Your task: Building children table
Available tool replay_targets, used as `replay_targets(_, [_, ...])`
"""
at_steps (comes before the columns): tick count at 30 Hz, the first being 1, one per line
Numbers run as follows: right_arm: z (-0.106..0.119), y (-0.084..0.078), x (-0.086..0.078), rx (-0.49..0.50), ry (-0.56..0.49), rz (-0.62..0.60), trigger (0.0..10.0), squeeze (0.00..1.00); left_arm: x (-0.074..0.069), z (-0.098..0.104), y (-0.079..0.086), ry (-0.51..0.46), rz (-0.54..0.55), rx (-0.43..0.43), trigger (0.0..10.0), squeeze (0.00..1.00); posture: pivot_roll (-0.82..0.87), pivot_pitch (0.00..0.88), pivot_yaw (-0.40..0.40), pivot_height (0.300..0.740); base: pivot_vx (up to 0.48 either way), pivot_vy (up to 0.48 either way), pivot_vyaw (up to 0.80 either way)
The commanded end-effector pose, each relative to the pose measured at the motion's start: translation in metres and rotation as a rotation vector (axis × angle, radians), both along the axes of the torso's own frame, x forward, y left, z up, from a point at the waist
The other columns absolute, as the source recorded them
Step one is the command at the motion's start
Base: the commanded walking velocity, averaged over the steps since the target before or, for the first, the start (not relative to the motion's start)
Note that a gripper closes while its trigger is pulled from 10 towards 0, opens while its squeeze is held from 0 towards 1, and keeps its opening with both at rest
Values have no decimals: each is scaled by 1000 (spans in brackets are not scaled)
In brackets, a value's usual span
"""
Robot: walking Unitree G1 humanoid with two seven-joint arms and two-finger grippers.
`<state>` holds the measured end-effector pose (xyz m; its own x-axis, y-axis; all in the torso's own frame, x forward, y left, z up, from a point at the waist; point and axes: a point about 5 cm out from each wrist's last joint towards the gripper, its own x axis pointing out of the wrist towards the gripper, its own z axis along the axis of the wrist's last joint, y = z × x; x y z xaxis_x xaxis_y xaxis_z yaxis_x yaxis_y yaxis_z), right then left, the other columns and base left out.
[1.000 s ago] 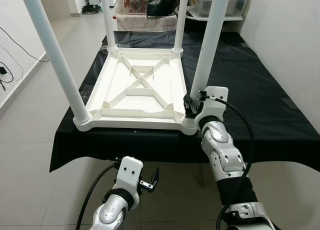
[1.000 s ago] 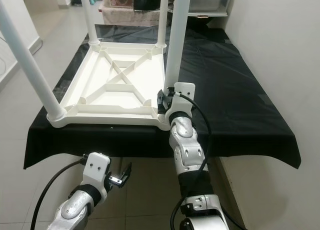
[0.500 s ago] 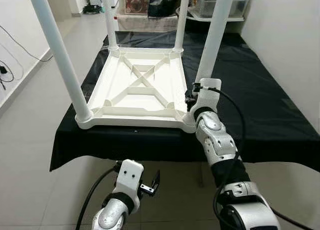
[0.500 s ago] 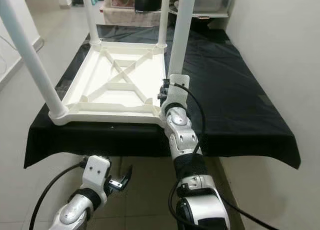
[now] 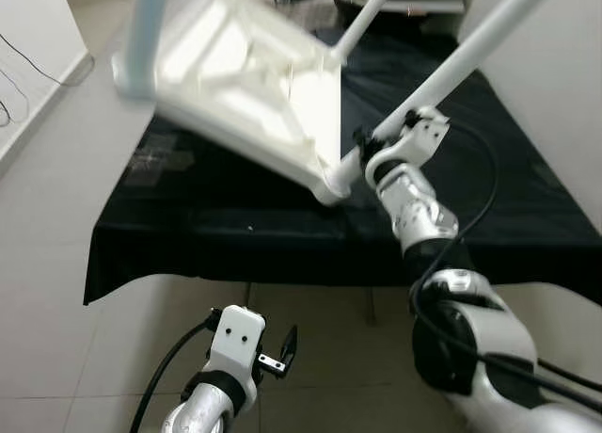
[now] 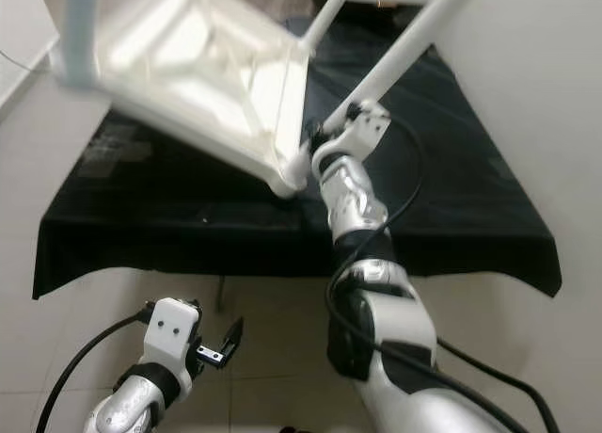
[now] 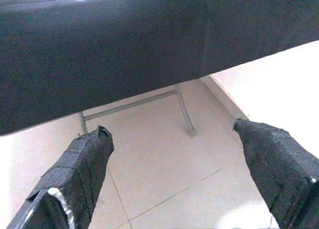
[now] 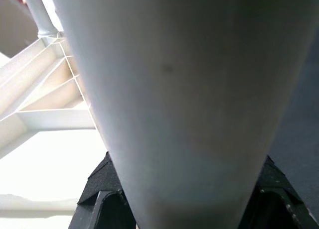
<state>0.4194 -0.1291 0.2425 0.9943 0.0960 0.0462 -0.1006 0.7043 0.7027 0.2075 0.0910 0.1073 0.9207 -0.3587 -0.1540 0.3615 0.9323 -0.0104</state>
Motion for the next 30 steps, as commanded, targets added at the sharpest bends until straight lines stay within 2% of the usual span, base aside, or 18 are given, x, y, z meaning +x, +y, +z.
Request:
replay_targets(1, [-25, 23, -2, 94, 117, 128, 0, 0, -5, -3, -1, 29, -16, 6, 10000, 0, 153, 256, -38, 740, 0, 0, 0])
replay_targets(5, [-41, 36, -5, 182, 220, 172, 0, 0, -8, 0, -1, 38, -25, 4, 10000, 0, 166, 278, -35, 740, 0, 0, 0])
replay_targets(10, [-50, 47, -8, 263, 286, 217, 0, 0, -11, 1, 0, 46, -26, 6, 10000, 0, 173, 286, -33, 740, 0, 0, 0])
replay_targets(11, [-61, 57, -13, 291, 357, 248, 0, 0, -13, 2, 1, 49, -26, 8, 10000, 0, 176, 294, -33, 740, 0, 0, 0])
replay_targets(13, [-67, 61, -15, 304, 393, 259, 0, 0, -14, 2, 1, 54, -26, 11, 10000, 0, 176, 294, -33, 740, 0, 0, 0])
replay_targets(17, [-72, 66, -17, 359, 406, 234, 0, 0, -15, 3, 1, 58, -28, 10, 10000, 0, 179, 304, -33, 740, 0, 0, 0])
replay_targets(20, [-72, 65, -15, 451, 420, 138, 0, 0, -17, 4, 2, 61, -30, 13, 10000, 0, 177, 307, -28, 740, 0, 0, 0])
replay_targets(23, [-72, 64, -15, 468, 427, 117, 0, 0, -17, 4, 2, 62, -31, 14, 10000, 0, 177, 307, -28, 740, 0, 0, 0])
replay_targets(26, [-74, 57, -14, 515, 436, 7, 0, 0, -17, 4, 1, 64, -38, 17, 10000, 0, 174, 307, -27, 740, 0, 0, 0])
replay_targets(30, [-75, 55, -14, 526, 444, -23, 0, 0, -17, 4, 0, 66, -39, 17, 10000, 0, 174, 306, -28, 740, 0, 0, 0])
